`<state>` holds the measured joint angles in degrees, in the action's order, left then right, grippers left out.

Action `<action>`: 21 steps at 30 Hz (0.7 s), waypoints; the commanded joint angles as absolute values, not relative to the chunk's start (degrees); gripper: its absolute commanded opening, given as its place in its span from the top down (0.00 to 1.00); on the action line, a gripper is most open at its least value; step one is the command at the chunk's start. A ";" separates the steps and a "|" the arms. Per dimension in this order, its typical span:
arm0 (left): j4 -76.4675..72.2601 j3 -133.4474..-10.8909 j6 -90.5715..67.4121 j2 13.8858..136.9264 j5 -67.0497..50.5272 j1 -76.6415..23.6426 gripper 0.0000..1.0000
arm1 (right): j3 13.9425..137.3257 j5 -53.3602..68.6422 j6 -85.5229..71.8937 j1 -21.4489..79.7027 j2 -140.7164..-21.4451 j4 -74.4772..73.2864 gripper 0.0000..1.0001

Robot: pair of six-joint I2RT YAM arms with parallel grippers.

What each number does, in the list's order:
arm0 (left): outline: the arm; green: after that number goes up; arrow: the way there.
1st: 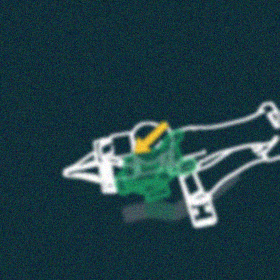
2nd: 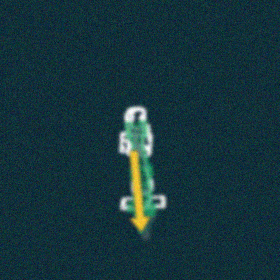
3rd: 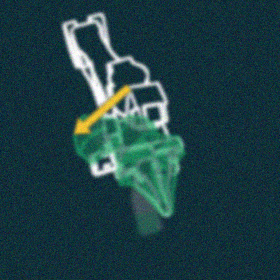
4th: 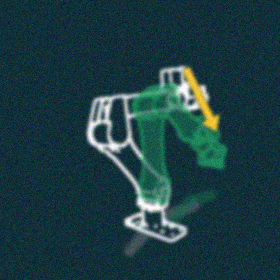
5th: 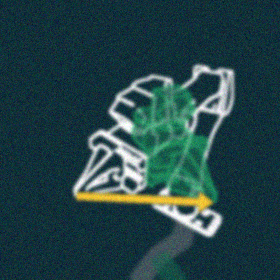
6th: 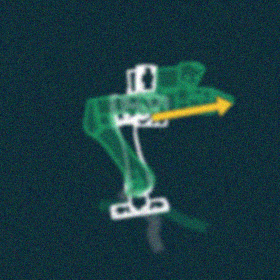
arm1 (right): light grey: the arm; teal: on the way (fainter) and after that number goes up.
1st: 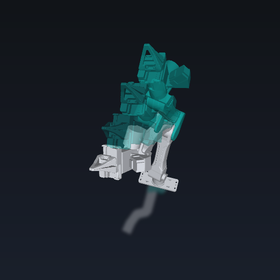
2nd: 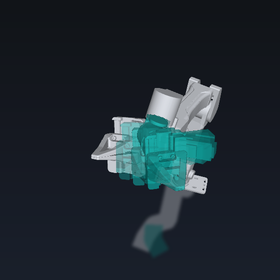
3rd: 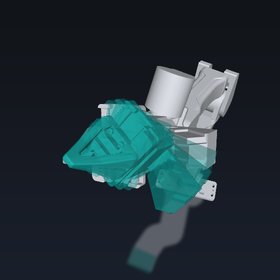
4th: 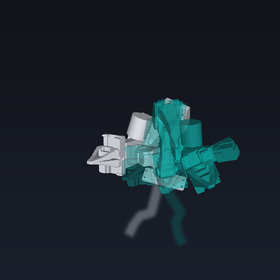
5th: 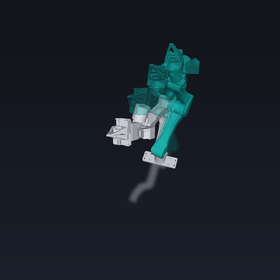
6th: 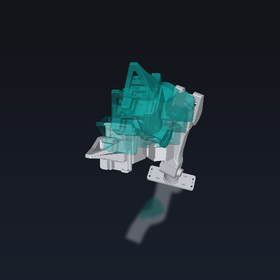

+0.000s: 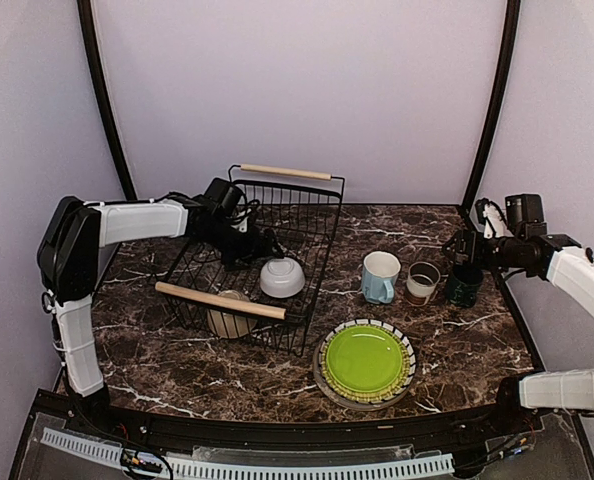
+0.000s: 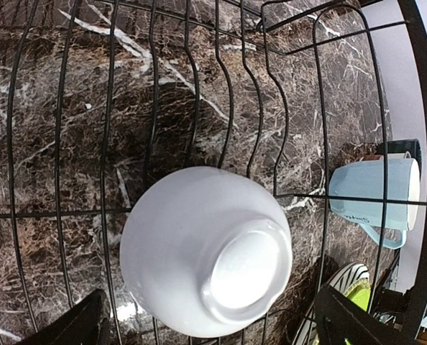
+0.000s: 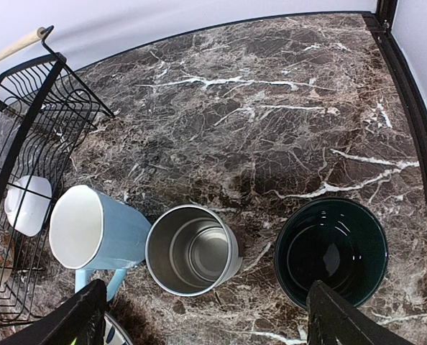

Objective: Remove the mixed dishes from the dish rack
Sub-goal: Grab the bowl from the dish rack.

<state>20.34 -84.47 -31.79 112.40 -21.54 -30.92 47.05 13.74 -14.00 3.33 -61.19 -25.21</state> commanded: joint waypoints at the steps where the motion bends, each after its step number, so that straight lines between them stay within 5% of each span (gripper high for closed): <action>1: 24.48 -86.77 -33.17 114.64 -22.92 -30.85 0.02 | 46.33 14.26 -14.55 3.34 -60.46 -23.13 0.06; 21: 22.63 -87.49 -39.65 119.67 -24.26 -31.55 0.02 | 45.37 15.37 -15.29 3.30 -60.30 -21.63 0.06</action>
